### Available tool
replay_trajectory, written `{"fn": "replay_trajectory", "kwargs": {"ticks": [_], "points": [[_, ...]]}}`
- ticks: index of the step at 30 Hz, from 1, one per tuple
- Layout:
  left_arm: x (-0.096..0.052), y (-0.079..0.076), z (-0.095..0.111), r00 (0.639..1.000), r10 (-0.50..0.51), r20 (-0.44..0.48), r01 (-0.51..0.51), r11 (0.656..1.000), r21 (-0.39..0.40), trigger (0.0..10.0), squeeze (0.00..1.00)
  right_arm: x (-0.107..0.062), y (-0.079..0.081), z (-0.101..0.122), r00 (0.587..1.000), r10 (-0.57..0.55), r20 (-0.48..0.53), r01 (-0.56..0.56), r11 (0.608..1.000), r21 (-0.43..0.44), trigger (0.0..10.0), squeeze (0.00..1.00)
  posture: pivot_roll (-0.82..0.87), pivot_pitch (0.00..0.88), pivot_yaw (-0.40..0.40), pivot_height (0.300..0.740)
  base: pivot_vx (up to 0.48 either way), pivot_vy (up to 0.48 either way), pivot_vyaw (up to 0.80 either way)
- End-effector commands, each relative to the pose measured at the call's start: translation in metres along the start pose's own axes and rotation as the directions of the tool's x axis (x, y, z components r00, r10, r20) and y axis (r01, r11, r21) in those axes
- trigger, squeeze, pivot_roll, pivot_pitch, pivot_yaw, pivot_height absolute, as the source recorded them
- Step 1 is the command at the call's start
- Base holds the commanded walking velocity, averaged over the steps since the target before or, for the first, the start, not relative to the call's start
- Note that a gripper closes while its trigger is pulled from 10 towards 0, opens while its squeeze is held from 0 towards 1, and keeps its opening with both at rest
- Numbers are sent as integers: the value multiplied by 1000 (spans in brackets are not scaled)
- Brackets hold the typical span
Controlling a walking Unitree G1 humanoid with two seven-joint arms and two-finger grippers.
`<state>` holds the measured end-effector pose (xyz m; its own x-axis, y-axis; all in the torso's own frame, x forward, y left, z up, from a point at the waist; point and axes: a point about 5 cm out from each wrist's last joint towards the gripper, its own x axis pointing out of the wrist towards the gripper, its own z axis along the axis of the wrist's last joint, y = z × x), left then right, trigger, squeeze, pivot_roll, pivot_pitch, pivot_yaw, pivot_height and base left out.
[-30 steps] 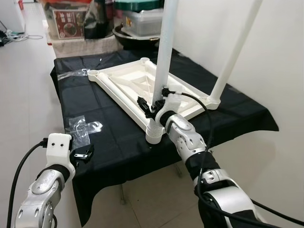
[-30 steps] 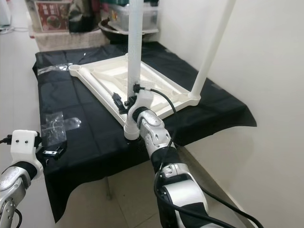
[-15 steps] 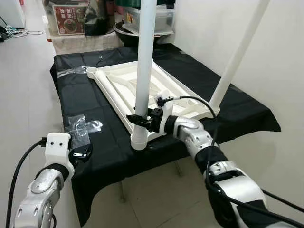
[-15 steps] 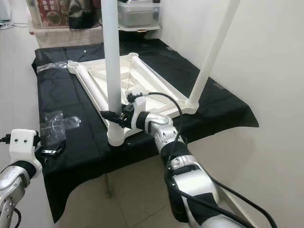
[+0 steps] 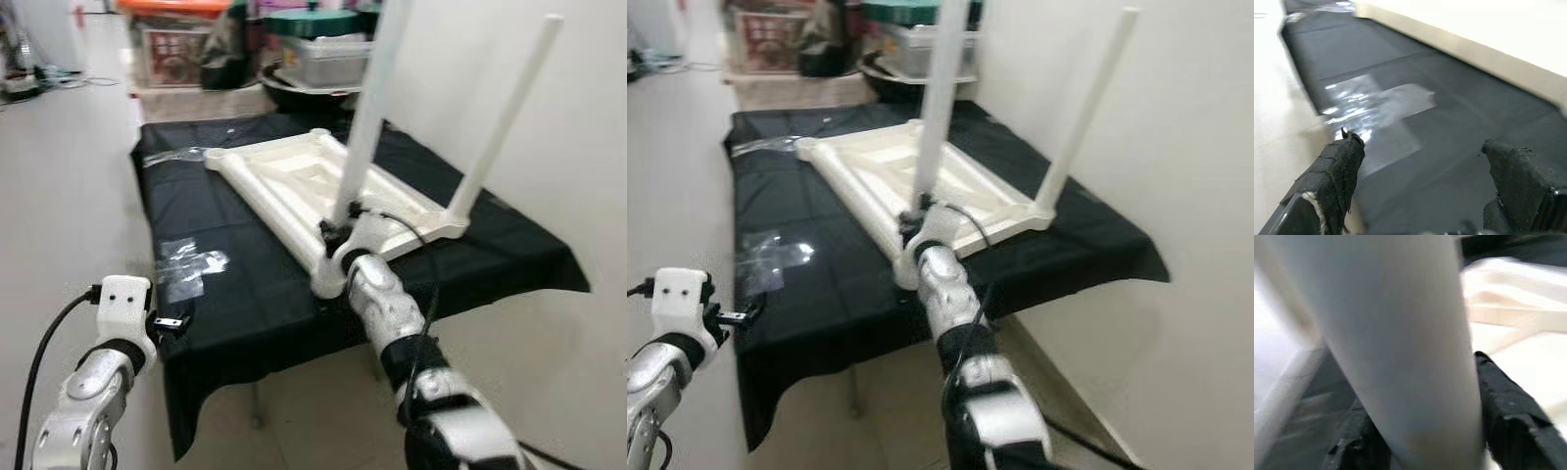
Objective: Building children table
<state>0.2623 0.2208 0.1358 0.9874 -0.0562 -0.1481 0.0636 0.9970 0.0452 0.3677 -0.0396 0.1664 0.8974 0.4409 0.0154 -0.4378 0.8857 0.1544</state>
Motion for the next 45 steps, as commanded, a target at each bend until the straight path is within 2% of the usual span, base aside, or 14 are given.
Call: {"fn": "replay_trajectory", "kwargs": {"ticks": [1,5,6,13,14,20,22,28,32,33,34,40,41,45], "points": [[1,1,-1,1000,-4,-12,4,1000,12,10000,0,4,30,5,988,128,81,-132,990,56,10000,1000,111,0,-55,740,0,0,0],[2,1,0,1000,-7,-10,7,1000,13,10000,0,6,31,9,979,189,81,-194,979,55,10000,1000,115,0,-57,740,0,0,0],[2,1,1,1000,-9,-7,9,1000,13,10000,0,7,32,16,947,310,80,-313,949,30,10000,0,112,0,-58,740,0,0,0],[2,-2,-1,1000,-10,-7,10,1000,7,10000,0,3,23,23,825,565,2,-562,822,-93,10000,0,117,0,-76,740,0,0,0],[1,-3,-2,1000,-11,-8,11,1000,5,10000,0,2,18,22,818,575,-20,-574,812,-107,0,0,117,0,-76,740,0,0,0],[-3,-2,-5,1000,3,-13,-3,1000,0,10000,0,12,-7,4,968,215,-132,-226,971,-73,0,0,127,0,-88,740,0,0,0],[-2,-5,-6,1000,-7,-16,7,1000,-1,10000,0,-8,-61,-28,854,-471,-219,498,863,84,0,0,113,0,-74,740,0,0,0],[0,-8,-3,1000,-25,-13,25,1000,-12,10000,0,-9,-28,-32,919,-354,-175,380,914,145,0,0,104,0,-67,740,0,0,0],[0,-9,-3,999,-33,-15,33,999,-17,10000,0,-2,-3,-24,980,-158,-121,174,975,137,2784,0,102,0,-69,740,0,0,0],[0,-9,-4,999,-31,-17,31,999,-17,10000,0,0,5,-18,994,-74,-78,83,989,123,10000,0,100,0,-67,740,0,0,0],[0,-9,-5,999,-29,-19,28,999,-17,10000,0,2,10,-10,1000,-11,-24,13,994,109,10000,1000,101,0,-68,740,0,0,0],[1,-9,-4,999,-29,-16,29,999,-17,10000,0,7,18,7,986,162,27,-163,984,66,10000,1000,99,0,-68,740,0,0,0],[1,-9,-4,999,-29,-17,29,999,-16,10000,0,9,19,15,963,269,35,-270,961,52,10000,0,95,0,-70,740,0,0,0],[2,-9,-5,999,-29,-16,29,999,-17,10000,0,6,20,21,907,420,32,-421,907,9,10000,0,94,0,-71,740,0,0,0]]}}
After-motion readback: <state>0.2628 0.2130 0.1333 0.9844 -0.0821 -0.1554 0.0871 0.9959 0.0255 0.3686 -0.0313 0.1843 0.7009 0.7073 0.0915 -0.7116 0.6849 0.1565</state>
